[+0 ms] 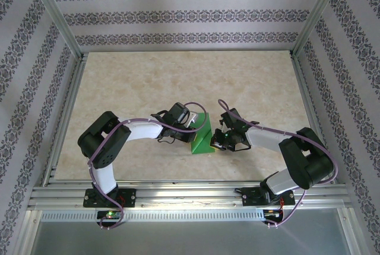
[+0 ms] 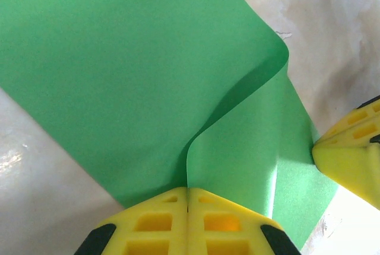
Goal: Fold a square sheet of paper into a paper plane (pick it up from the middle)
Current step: Fold the triangle a second time at the center of the table.
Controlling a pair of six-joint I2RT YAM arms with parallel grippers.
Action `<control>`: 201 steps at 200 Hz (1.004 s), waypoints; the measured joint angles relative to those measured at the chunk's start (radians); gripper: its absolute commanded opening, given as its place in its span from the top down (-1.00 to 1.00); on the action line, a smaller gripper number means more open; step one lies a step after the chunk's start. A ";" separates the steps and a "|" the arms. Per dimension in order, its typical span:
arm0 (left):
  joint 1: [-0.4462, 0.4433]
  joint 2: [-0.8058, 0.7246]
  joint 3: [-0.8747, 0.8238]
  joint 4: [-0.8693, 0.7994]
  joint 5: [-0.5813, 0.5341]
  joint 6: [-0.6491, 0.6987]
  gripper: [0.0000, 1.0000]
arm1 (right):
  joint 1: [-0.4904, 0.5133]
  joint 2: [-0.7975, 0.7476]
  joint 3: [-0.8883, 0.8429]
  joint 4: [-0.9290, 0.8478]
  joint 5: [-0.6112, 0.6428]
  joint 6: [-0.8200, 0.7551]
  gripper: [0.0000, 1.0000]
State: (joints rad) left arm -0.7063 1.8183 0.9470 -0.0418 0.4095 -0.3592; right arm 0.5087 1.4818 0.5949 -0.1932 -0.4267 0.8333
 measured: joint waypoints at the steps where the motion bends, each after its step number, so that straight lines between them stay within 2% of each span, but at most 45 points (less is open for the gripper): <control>1: 0.000 0.000 0.000 0.000 0.000 0.000 1.00 | 0.000 0.000 0.000 0.000 0.000 0.000 0.94; 201: 0.000 -0.001 0.000 0.000 -0.034 0.000 1.00 | 0.000 0.003 0.001 0.002 -0.002 0.000 0.88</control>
State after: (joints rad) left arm -0.7063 1.8172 0.9470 -0.0414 0.3759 -0.3595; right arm 0.5087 1.4849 0.5957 -0.1913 -0.4282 0.8333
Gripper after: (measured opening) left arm 0.039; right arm 0.061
